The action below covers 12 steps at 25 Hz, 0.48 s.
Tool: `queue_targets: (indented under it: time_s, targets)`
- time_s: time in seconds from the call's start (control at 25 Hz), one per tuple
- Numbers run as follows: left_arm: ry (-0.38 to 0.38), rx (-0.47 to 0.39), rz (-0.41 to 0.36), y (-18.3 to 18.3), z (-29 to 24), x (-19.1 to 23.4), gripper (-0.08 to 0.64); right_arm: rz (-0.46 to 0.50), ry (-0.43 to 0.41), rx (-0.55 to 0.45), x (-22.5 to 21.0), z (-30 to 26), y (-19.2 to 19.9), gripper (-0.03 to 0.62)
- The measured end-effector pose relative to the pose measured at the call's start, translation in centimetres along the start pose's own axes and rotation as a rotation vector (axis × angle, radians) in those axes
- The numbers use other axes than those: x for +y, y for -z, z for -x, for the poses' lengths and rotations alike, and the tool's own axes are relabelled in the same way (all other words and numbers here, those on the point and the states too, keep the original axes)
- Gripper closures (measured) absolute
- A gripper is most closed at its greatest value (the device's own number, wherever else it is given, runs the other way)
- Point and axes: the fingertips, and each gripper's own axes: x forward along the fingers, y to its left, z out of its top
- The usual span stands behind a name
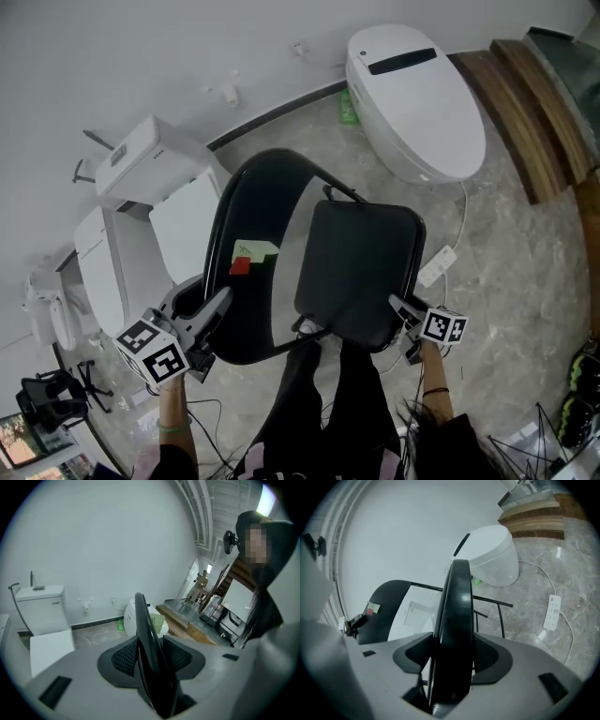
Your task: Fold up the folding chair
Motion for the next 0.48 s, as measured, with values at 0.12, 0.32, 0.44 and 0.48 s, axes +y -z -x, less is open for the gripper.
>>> queue_targets:
  time_s: [0.12, 0.32, 0.44, 0.48]
  targets:
    - [0.031, -0.009, -0.002, -1.0, 0.4, -1.2, 0.410, -0.009, -0.028, -0.015, 2.9, 0.2, -0.6, 0.341]
    - [0.087, -0.032, -0.020, -1.8, 0.7, -4.5, 0.396, -0.015, -0.047, -0.038, 6.8, 1.3, -1.6, 0.354]
    - [0.116, -0.055, -0.013, -2.2, 0.9, -6.4, 0.387, 0.008, -0.060, -0.034, 9.3, 1.4, -2.1, 0.370]
    - [0.113, -0.054, -0.018, -2.4, 0.9, -6.9, 0.382, 0.025, -0.062, -0.021, 10.2, 1.4, -2.1, 0.370]
